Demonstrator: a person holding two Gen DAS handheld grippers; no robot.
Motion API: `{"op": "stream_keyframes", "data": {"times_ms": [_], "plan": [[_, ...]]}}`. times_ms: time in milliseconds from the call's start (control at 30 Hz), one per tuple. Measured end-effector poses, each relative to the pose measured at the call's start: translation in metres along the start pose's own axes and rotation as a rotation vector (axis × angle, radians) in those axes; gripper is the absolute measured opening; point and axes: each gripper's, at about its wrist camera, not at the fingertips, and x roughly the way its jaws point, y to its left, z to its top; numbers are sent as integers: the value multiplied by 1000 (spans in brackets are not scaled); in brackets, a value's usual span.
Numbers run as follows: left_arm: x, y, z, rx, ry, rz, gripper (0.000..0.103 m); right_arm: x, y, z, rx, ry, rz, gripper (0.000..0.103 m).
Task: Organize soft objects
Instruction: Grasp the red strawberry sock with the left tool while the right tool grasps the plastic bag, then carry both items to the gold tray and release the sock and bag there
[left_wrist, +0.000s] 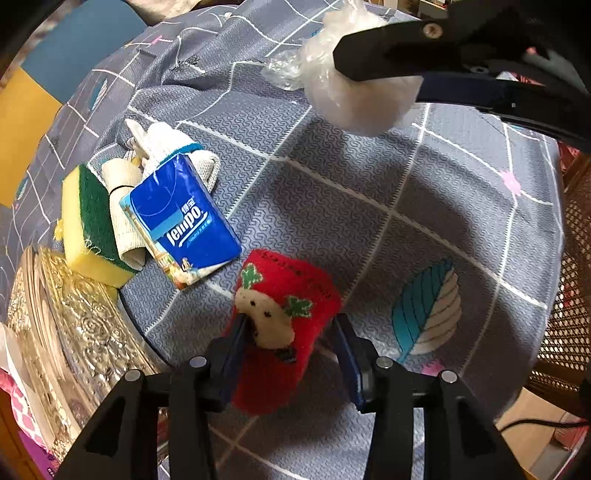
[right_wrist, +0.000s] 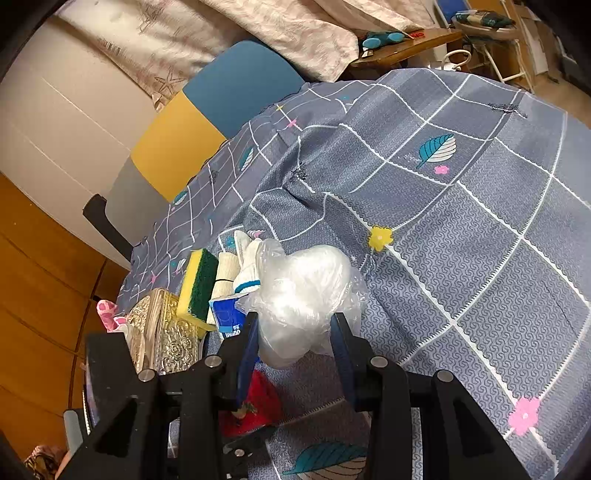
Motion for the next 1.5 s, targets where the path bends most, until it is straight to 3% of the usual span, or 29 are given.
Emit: {"op": "stream_keyframes", "data": {"times_ms": [100,200,267,567,700,1033,1233,1500], "plan": [[2,-9,8,-44,7,-7,45,0,0,0,-2,0,-2,40],[3,-6,10,-127,-18,-46,30,0,-3,1,3,-3,-6,40],[-8,-1,6,-162,-59,-74,27,-1,-4,1,9,-6,-10,40],[-69,12,-42,-306,-264,-258,26,4,-2,-2,-11,5,-37,40],[-99,40,-62,-365,-339,-319,27,9,2,-6,-44,19,-57,40],[-117,74,-132,-486,-448,-318,27,25,20,-22,-165,58,-85,40],[-137,110,-194,-615,-508,-329,27,29,24,-28,-191,59,-59,39],[-147,167,-282,-832,-547,-259,27,30,38,-42,-269,35,-38,39]]}}
